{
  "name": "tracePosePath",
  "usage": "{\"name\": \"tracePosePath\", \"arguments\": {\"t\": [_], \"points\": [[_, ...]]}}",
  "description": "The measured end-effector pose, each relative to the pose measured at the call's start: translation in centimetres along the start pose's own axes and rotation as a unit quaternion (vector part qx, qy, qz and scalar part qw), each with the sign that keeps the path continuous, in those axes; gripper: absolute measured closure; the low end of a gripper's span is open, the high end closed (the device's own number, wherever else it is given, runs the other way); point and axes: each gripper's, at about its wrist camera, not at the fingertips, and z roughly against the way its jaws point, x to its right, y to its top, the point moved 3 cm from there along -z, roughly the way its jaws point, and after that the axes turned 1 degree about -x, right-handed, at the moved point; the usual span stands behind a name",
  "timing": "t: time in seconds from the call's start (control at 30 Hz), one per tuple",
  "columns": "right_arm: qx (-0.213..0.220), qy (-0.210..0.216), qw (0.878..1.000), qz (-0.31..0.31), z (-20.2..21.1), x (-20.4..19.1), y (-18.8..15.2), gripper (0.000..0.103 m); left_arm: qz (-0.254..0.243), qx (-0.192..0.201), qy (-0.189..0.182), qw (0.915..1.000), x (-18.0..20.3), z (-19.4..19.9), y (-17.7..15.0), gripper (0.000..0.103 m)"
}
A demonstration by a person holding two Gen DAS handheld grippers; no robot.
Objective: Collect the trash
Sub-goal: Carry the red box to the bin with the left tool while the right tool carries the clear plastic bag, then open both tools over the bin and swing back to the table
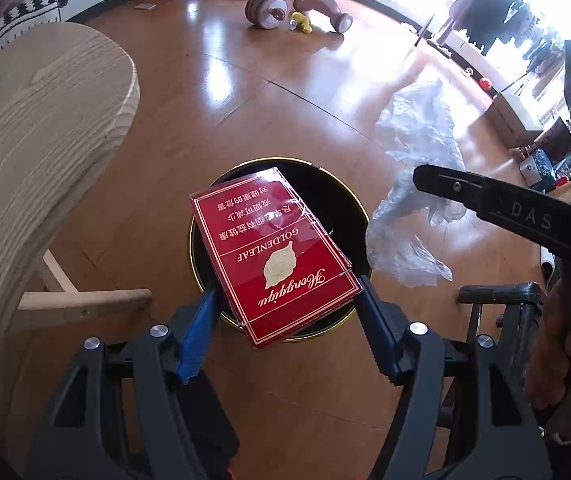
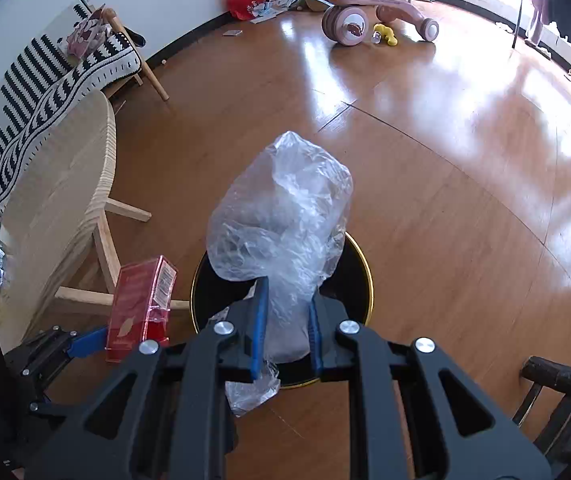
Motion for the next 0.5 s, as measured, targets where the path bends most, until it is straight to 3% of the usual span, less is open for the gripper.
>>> {"name": "tracePosePath", "arguments": {"t": [0.3, 0.37, 0.4, 0.43, 0.5], "points": [[-0.001, -0.007, 1.0, 0.009, 0.3, -0.37, 0.86, 0.082, 0.002, -0.005, -0.006, 1.0, 0.08, -0.26, -0.13, 0.035], [-0.001, -0.006, 1.0, 0.007, 0.34, -0.4, 0.76, 0.061, 0.001, -0.006, -0.005, 1.0, 0.03, -0.25, -0.03, 0.022], [0.003, -0.006, 1.0, 0.007, 0.51, -0.55, 0.66, 0.04, 0.001, -0.004, -0.003, 1.0, 0.06, -0.18, 0.02, 0.018], [0.008, -0.007, 1.0, 0.01, 0.68, -0.66, 0.67, 0.03, 0.002, 0.0, -0.004, 1.0, 0.02, -0.04, 0.04, 0.017], [0.009, -0.011, 1.0, 0.01, 0.77, -0.67, 0.77, 0.03, 0.009, 0.001, -0.007, 0.9999, -0.17, 0.04, 0.03, 0.017]]}}
